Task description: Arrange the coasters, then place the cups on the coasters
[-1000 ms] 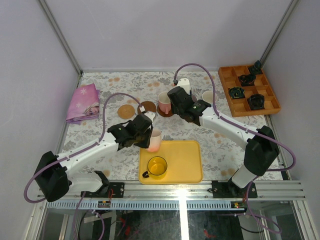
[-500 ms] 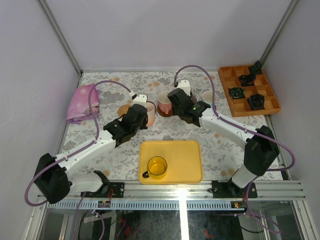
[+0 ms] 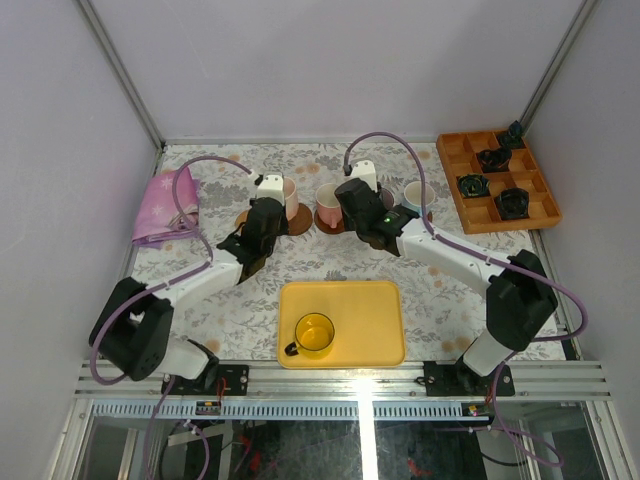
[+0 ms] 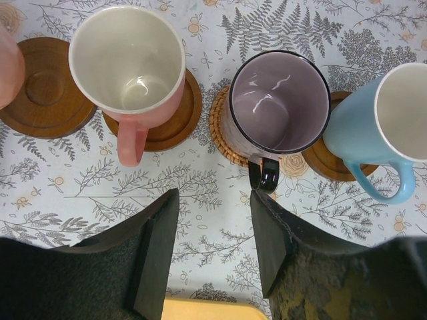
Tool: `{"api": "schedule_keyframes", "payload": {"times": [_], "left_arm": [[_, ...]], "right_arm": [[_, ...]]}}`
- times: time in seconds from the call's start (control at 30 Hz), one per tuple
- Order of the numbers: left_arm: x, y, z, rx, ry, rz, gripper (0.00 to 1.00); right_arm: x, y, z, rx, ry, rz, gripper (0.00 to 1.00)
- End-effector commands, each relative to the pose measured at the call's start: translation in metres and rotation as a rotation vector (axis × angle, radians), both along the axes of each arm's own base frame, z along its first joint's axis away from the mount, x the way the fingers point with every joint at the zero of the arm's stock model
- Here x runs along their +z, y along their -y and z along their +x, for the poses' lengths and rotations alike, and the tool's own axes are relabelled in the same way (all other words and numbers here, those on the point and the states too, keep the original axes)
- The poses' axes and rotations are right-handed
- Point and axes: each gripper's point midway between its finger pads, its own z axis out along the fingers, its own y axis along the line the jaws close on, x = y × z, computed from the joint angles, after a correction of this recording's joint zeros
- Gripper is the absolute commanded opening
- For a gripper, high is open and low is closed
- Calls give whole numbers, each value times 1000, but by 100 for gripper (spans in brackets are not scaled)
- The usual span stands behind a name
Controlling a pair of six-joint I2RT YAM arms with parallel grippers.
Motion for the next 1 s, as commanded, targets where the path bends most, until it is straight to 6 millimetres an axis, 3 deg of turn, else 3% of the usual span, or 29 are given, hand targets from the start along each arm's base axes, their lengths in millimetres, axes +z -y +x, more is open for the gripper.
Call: {"api": "schedule_keyframes", "payload": {"times": [0.0, 0.53, 0.87, 0.97], "left_arm": [[53, 7, 34, 14, 227, -95, 0], [12, 15, 48, 8, 154, -108, 0], [-3, 19, 50, 5, 120, -116, 0], [-7, 20, 50, 2, 114, -122, 0]], "right_arm": [[7, -3, 11, -1, 53, -17, 54], [2, -2, 12, 2, 47, -20, 54], [2, -4, 11, 5, 41, -11, 54], [-10, -6, 11, 10, 19, -25, 54]]}}
